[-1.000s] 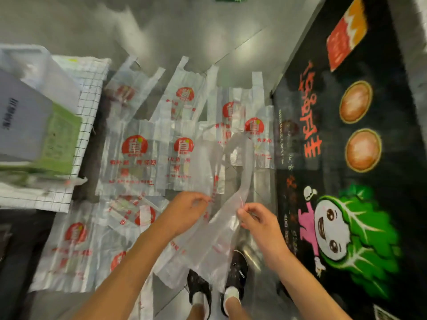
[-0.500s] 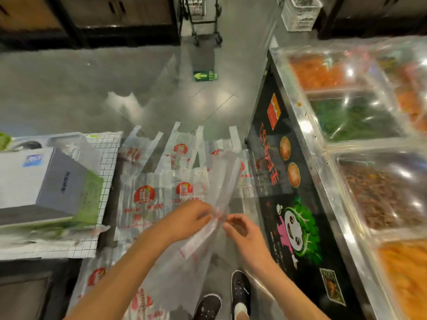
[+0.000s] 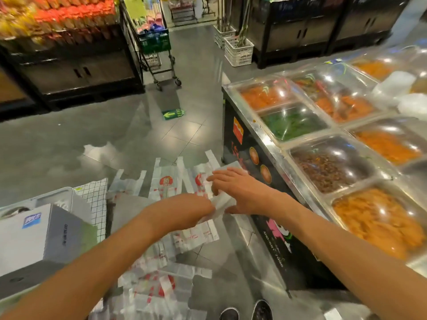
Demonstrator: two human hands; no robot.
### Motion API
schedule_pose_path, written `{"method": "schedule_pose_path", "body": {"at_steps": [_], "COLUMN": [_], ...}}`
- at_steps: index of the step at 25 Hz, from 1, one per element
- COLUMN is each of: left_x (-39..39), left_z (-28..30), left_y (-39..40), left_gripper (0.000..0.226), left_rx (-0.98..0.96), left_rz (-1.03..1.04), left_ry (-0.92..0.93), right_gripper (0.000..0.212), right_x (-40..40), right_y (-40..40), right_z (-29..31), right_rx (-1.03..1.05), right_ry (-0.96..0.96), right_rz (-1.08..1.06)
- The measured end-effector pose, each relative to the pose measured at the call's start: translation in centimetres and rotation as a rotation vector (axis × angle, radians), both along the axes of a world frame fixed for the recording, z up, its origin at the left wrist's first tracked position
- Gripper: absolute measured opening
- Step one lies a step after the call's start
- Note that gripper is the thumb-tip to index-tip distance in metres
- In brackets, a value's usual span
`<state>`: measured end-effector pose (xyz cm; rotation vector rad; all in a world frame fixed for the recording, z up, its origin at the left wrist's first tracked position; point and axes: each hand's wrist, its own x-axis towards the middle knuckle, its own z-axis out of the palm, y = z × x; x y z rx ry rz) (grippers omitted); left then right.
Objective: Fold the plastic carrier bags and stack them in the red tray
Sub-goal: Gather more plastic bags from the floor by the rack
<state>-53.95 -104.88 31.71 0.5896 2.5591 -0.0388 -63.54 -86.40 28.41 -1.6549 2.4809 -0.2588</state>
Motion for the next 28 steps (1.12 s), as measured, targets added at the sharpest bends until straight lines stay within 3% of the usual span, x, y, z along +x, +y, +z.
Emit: {"method": "schedule_pose_path", "body": {"at_steps": [3,7,11,14,17,23,28], "left_x": [-1.1,-2.3,-3.8,-4.6,-3.7,2.6,10.2], "left_z": [3.1,5.4,5.9,6.8,8.3,8.5,7.8], "left_y": [3.4,6.9,14.0,20.3,30.1,49.7,64.3], "left_gripper": [0.026,0.031,0.036,0.064,0.023,0.023,0.016], "left_rx": [-0.025,0.120,0.186,0.185,0.163,0.310,0.329], "left_rz": [0.040,0.075,-0.129,-0.331,-0.528,-0.816,-1.028], "left_ry": [-0.078,-0.019,0.013,0.075,0.172,0.196,0.054], "right_gripper": [0.038,0.021,0.020,0.024,0.024,0.021,0.021], "right_x": [0.9,2.7,6.0,9.8,16.4,33.6,48.1], "right_y": [3.5,10.6,19.9,27.8,37.8,56.0,66.5], "right_z": [1.3,3.3,5.2,6.6,7.9,8.7,8.7], "right_rx": [0.006,-0.049,-0.032,-0.025,-0.070,0.078,0.166], "right_ry": [-0.034,-0.134,-0.128,-0.069,-0.032,0.006,-0.028], "right_rz": [-0.106,-0.343,-0.591,-0.767,-0.950,-1.279,-1.622]}}
